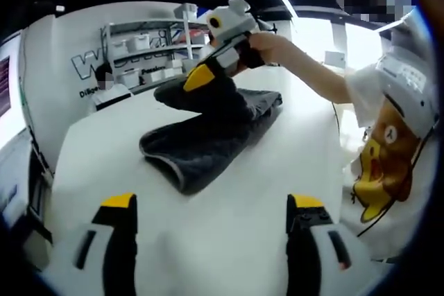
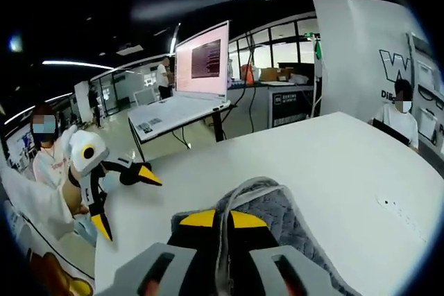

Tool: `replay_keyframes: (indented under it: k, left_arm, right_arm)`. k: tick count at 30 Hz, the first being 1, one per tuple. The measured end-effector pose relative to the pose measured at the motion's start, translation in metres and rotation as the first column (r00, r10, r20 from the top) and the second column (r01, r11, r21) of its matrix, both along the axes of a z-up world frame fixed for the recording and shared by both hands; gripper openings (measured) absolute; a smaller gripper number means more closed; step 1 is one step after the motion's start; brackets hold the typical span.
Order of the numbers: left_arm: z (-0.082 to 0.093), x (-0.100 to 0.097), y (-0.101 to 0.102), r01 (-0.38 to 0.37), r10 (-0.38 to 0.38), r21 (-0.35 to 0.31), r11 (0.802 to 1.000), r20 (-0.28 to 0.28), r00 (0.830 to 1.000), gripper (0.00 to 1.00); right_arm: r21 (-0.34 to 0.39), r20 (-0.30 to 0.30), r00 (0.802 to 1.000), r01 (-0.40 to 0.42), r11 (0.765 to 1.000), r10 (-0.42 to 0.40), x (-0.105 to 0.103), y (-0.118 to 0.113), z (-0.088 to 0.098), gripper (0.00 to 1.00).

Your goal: Fold the towel on the table until its edges align and the towel forms a compact rectangular stack.

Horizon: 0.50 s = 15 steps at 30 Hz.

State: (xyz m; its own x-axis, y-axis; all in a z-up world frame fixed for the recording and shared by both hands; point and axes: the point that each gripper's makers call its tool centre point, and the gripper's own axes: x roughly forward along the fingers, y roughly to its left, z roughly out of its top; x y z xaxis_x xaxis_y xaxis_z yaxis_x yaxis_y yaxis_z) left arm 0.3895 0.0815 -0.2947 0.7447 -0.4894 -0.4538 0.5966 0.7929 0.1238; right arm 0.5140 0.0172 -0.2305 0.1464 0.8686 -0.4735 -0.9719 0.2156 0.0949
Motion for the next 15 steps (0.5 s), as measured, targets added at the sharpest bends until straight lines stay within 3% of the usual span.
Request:
replay_keyframes:
  k: [6,15]
  left_arm:
    - [0.0,-0.002,0.001,-0.001,0.001,-0.002,1.0,0.0,1.0,0.93]
    - [0.001,-0.004,0.004,-0.007,0.007,-0.007,1.0,0.004,1.0,0.93]
  right_arm:
    - [-0.013,-0.003,1.0,-0.012,1.0,0.012,-0.002,0.015,-0.008,0.05]
    - [-0.067,-0.012,1.0,-0.001,0.998,0.0,0.004,0.03,-0.033,0.05]
